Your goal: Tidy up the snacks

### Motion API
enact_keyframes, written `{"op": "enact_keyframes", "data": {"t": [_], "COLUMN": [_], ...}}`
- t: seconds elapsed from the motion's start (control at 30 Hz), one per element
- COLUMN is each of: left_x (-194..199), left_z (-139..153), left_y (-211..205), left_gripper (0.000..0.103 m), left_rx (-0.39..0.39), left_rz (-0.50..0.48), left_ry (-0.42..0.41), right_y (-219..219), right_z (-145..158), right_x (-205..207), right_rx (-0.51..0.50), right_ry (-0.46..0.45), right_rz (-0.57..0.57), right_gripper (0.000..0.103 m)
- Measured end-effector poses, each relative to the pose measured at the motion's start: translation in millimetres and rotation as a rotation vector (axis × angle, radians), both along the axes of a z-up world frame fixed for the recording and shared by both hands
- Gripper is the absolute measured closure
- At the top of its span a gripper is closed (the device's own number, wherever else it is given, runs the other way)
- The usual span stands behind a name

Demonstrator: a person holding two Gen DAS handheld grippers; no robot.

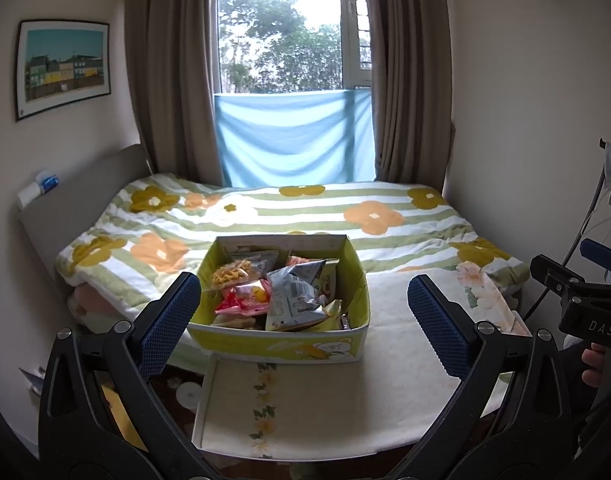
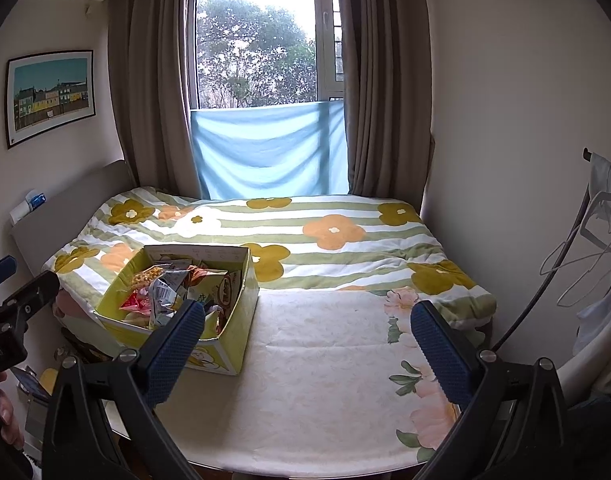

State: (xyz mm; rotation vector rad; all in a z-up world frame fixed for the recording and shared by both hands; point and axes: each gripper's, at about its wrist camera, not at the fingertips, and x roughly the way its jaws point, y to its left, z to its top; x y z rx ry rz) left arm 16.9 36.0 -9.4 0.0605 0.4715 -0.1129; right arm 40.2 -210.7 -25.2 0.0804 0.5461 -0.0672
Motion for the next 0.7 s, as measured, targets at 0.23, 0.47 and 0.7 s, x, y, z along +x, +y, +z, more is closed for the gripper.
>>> {"op": "enact_keyframes", "data": {"t": [0.23, 0.47, 0.7], "left_x": [2.3, 2.5, 3.4], "left_z": [-2.4, -2.9, -3.7], "left_y": [0.2, 0.6, 2.9], "left_gripper": [0.0, 0.0, 0.0], "left_rx": [-0.009, -0.009, -0.007], "left_rz": [-0.003, -0.004, 0.003], "left_ry": [0.005, 0.006, 0.0], "right_y": [-1.0, -1.7, 1.4], "right_z": [-0.8, -1.9, -3.7], "right_x": [-0.2, -1.0, -2.0], "right_rx": [-0.003, -0.006, -0.019], "right_ry": [0.001, 0.0, 0.007], "right_rz": [-0.005, -0.011, -0.016], "right_gripper": [0.001, 0.001, 0.001]}}
